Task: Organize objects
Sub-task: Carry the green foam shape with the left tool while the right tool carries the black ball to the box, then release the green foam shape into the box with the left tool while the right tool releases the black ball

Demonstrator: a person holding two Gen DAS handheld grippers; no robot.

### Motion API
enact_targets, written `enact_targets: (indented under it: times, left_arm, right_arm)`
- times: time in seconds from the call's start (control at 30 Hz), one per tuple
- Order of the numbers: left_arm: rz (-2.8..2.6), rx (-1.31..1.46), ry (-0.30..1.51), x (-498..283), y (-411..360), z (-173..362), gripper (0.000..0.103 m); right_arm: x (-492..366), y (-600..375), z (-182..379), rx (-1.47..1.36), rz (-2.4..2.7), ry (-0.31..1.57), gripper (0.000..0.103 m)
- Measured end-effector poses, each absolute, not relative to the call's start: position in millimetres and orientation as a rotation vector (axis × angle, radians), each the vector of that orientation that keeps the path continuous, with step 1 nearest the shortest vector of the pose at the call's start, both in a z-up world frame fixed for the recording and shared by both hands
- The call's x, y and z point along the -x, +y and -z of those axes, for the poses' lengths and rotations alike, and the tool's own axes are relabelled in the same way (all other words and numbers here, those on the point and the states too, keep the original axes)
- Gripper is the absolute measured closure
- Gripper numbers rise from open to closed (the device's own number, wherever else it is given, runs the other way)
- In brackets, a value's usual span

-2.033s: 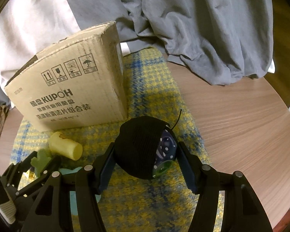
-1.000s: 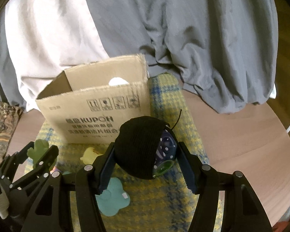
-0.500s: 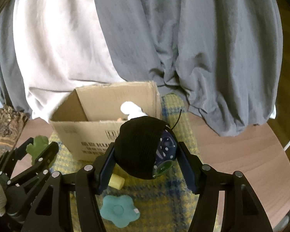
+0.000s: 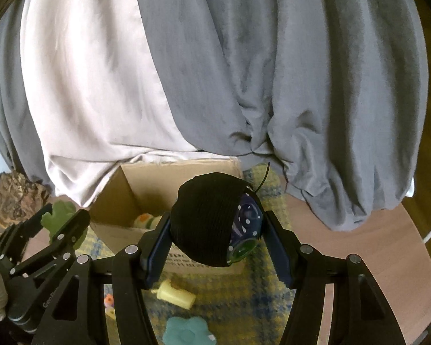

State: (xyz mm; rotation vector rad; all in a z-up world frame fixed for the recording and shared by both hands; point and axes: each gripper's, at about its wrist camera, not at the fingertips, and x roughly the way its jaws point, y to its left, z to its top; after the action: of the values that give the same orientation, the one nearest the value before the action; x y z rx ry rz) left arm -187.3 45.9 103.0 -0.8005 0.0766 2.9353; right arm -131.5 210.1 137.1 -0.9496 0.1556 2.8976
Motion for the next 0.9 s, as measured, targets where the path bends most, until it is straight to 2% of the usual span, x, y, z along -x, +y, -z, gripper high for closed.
enact_targets:
  times: [0.3, 0.9]
  left_arm:
    - [-2.953, 0.780, 0.091, 215, 50, -118, 0.041]
    - [-2.928, 0.839, 0.081, 266, 57, -110, 0.041]
  right_arm:
    - [157, 213, -143, 0.954, -2.896, 0.173, 0.041]
    - [215, 214, -126, 1.058, -2.870, 0.161, 0.041]
